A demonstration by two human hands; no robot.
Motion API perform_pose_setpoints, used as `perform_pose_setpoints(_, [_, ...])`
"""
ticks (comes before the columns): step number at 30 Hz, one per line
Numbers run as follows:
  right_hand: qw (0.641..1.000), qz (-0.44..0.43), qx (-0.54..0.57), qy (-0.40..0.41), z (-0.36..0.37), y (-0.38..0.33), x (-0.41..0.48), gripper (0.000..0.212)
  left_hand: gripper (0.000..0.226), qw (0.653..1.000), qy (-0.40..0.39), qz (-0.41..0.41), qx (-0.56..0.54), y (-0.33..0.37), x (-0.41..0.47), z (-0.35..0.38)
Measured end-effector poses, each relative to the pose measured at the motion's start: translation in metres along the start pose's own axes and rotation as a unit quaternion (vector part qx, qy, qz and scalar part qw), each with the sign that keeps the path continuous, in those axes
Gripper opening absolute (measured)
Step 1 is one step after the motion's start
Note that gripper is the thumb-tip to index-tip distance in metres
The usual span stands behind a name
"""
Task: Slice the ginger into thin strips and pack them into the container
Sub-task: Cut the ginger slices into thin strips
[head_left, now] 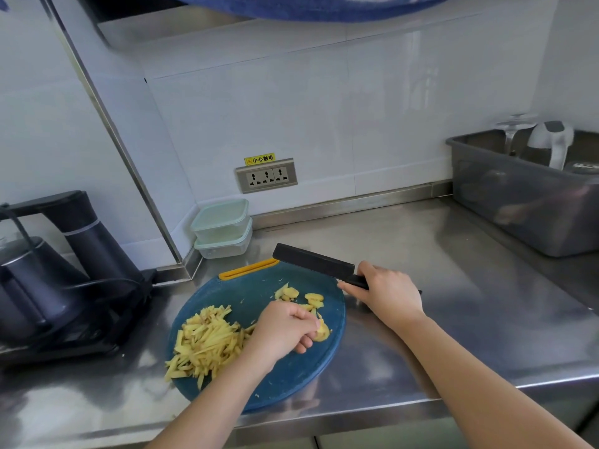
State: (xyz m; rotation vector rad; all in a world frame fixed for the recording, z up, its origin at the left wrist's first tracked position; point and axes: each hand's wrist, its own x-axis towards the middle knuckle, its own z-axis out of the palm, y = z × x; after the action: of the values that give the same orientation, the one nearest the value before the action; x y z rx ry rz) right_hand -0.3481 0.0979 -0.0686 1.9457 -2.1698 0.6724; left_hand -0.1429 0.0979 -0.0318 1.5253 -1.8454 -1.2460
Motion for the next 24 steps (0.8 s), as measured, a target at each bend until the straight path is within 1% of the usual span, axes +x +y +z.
perform_pose_setpoints(7, [1.0,-0.002,-0.009,-0.01,-0.001,0.0,0.0,0.045,0.01,0.995,0.015,0.03,0.091,-0.002,0.001,-0.001])
perform_pose_setpoints(9, [1.0,-0.001,-0.008,-0.013,0.0,0.0,0.001,0.045,0.006,0.993,0.047,0.039,0.103,-0.001,0.006,-0.01])
perform_pose_setpoints(11, [1.0,0.002,-0.005,-0.013,0.001,0.001,0.001,0.045,0.007,0.985,0.097,0.053,0.133,-0.001,0.016,-0.027])
perform_pose_setpoints(12, [1.0,0.002,-0.005,-0.013,0.001,0.001,0.002,0.045,0.009,0.981,0.107,0.058,0.153,-0.001,0.023,-0.036])
perform_pose_setpoints(13, [1.0,0.001,-0.005,-0.012,0.001,0.001,0.002,0.045,0.011,0.978,0.104,0.061,0.17,-0.002,0.029,-0.044])
perform_pose_setpoints(15, [1.0,0.0,-0.005,-0.012,0.001,0.001,0.002,0.045,0.017,0.975,0.067,0.064,0.203,-0.005,0.042,-0.054])
perform_pose_setpoints(18, [1.0,0.002,-0.002,-0.014,0.001,0.001,0.002,0.045,0.016,0.962,0.021,0.088,0.259,-0.01,0.053,-0.058])
perform_pose_setpoints(20, [1.0,0.002,-0.004,-0.014,0.001,0.002,0.002,0.046,0.019,0.957,0.011,0.103,0.27,-0.013,0.057,-0.058])
perform_pose_setpoints(24, [1.0,0.0,-0.015,-0.008,0.002,0.002,0.002,0.045,0.024,0.954,0.0,0.107,0.279,-0.014,0.061,-0.062])
